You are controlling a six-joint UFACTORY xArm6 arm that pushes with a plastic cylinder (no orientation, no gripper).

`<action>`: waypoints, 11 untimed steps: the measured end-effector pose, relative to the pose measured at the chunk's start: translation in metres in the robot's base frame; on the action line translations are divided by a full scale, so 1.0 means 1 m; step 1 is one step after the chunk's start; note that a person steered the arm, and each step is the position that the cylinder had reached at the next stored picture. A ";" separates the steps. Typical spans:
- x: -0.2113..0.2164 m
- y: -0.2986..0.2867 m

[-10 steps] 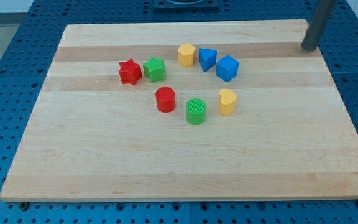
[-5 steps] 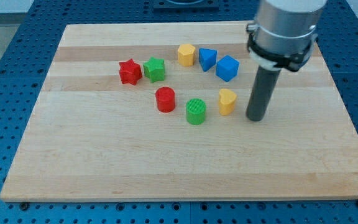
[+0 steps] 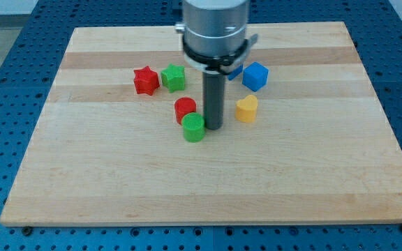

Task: Move the green circle to the bottom left of the board

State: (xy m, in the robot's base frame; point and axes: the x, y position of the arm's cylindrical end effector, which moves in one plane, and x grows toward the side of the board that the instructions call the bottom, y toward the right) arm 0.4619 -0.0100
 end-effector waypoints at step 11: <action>0.143 -0.135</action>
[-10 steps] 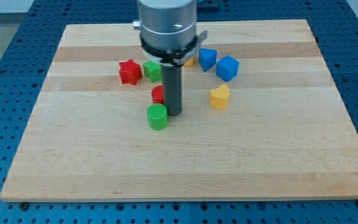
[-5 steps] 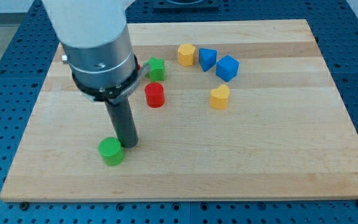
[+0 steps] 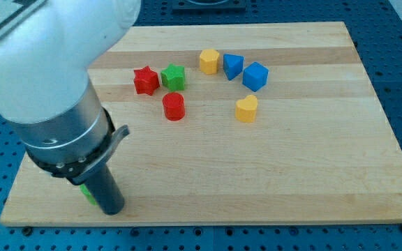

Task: Move the green circle to the bottom left of the board

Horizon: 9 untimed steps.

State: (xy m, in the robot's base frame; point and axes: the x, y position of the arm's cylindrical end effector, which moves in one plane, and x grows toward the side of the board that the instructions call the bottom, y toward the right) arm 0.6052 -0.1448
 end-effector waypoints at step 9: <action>-0.052 -0.059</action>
